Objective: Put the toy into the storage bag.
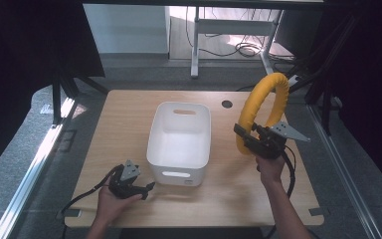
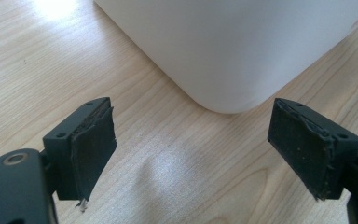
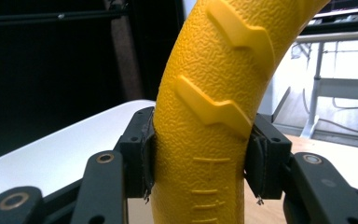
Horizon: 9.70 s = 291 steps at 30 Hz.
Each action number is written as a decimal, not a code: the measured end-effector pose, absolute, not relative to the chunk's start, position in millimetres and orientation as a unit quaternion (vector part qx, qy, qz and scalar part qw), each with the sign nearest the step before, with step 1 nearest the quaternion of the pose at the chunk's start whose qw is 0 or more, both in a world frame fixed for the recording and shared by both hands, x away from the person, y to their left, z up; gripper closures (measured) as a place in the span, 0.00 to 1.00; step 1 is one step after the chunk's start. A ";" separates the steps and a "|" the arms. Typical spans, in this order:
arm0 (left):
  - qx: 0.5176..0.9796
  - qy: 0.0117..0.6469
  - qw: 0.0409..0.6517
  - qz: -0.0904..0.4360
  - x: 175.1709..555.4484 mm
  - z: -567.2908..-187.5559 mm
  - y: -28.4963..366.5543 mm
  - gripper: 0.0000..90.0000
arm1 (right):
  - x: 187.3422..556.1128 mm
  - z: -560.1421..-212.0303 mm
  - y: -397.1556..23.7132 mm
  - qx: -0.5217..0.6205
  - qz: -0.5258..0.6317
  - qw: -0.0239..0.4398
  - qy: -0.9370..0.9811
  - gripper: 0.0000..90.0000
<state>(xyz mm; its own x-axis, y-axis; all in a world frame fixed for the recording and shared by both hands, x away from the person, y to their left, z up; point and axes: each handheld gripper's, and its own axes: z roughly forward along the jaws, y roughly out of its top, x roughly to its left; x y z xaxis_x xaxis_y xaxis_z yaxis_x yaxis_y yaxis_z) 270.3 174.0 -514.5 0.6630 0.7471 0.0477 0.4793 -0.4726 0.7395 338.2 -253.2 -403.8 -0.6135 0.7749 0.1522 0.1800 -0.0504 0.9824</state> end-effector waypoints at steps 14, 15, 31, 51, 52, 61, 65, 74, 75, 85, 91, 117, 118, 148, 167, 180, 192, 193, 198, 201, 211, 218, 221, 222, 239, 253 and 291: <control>0.837 0.366 0.361 0.187 270.2 -513.7 174.8 0.17 | 332.8 -394.2 -235.5 0.349 0.654 0.267 0.616 0.56; 0.838 0.366 0.360 0.187 270.3 -513.7 174.9 0.17 | 331.9 -392.9 -233.8 0.345 0.655 0.269 0.616 0.56; 0.837 0.367 0.361 0.186 270.5 -513.5 175.9 0.17 | 319.9 -363.4 -209.3 0.300 0.686 0.272 0.605 0.56; 0.837 0.366 0.361 0.187 270.6 -513.1 177.0 0.17 | 320.3 -335.1 -176.1 0.278 0.707 0.267 0.593 0.56; 0.837 0.366 0.361 0.187 270.6 -513.1 177.0 0.17 | 320.3 -335.1 -176.1 0.278 0.707 0.267 0.593 0.56; 0.836 0.368 0.361 0.186 270.9 -513.3 177.9 0.17 | 323.1 -326.3 -158.0 0.268 0.709 0.261 0.598 0.56; 0.837 0.368 0.361 0.185 270.9 -513.1 177.9 0.17 | 323.4 -324.6 -153.5 0.268 0.710 0.262 0.596 0.56; 0.837 0.368 0.359 0.185 270.9 -513.1 177.9 0.17 | 323.1 -318.8 -141.1 0.258 0.716 0.259 0.594 0.56; 0.837 0.369 0.360 0.185 270.8 -512.9 178.1 0.17 | 322.9 -318.8 -139.4 0.258 0.718 0.256 0.594 0.56; 0.837 0.369 0.360 0.185 270.9 -512.9 178.3 0.16 | 325.7 -318.5 -125.2 0.253 0.724 0.245 0.593 0.56; 0.837 0.368 0.361 0.185 270.8 -512.9 178.3 0.16 | 325.5 -318.3 -118.2 0.250 0.727 0.238 0.594 0.56; 0.836 0.368 0.362 0.186 270.4 -512.0 179.2 0.16 | 328.6 -323.1 -82.5 0.233 0.735 0.211 0.601 0.56; 0.836 0.368 0.362 0.186 270.4 -512.0 179.2 0.16 | 328.2 -323.3 -81.2 0.234 0.735 0.208 0.601 0.56; 0.838 0.366 0.359 0.186 270.3 -512.7 178.9 0.16 | 315.6 -348.8 -56.3 0.235 0.738 0.180 0.607 0.56; 0.839 0.366 0.358 0.186 270.4 -513.6 178.1 0.16 | 309.3 -376.2 -49.3 0.251 0.732 0.180 0.607 0.56; 0.840 0.366 0.357 0.184 270.7 -514.7 176.9 0.16 | 307.2 -385.7 -46.2 0.258 0.729 0.185 0.607 0.55; 0.840 0.365 0.358 0.184 270.6 -514.2 177.4 0.16 | 303.9 -389.2 -42.7 0.259 0.726 0.195 0.607 0.56; 0.840 0.365 0.357 0.184 270.6 -514.1 177.5 0.16 | 302.8 -389.7 -41.5 0.258 0.727 0.196 0.605 0.55; 0.840 0.364 0.357 0.184 270.7 -514.2 177.4 0.16 | 299.3 -394.0 -38.3 0.257 0.725 0.205 0.605 0.55; 0.840 0.365 0.357 0.184 270.5 -514.1 177.6 0.16 | 298.6 -396.5 -36.7 0.257 0.725 0.204 0.605 0.55; 0.840 0.365 0.357 0.184 270.4 -514.1 177.5 0.16 | 293.6 -405.8 -33.1 0.266 0.725 0.199 0.603 0.55; 0.841 0.364 0.356 0.184 270.6 -514.1 177.5 0.16 | 293.3 -408.2 -32.2 0.277 0.720 0.193 0.606 0.55; 0.840 0.364 0.357 0.184 270.5 -514.2 177.4 0.16 | 293.0 -408.1 -32.0 0.286 0.717 0.187 0.607 0.55; 0.840 0.364 0.357 0.184 270.5 -514.2 177.5 0.16 | 293.3 -408.9 -31.5 0.287 0.715 0.191 0.608 0.55; 0.840 0.364 0.358 0.184 270.2 -513.9 177.4 0.16 | 289.9 -416.2 -26.4 0.301 0.695 0.193 0.624 0.54; 0.840 0.364 0.358 0.183 270.3 -514.5 176.9 0.16 | 292.5 -419.9 -26.1 0.324 0.669 0.197 0.640 0.50; 0.843 0.367 0.344 0.193 261.1 -513.5 178.6 0.15 | 286.1 -401.7 -70.9 0.319 0.668 0.200 0.642 0.21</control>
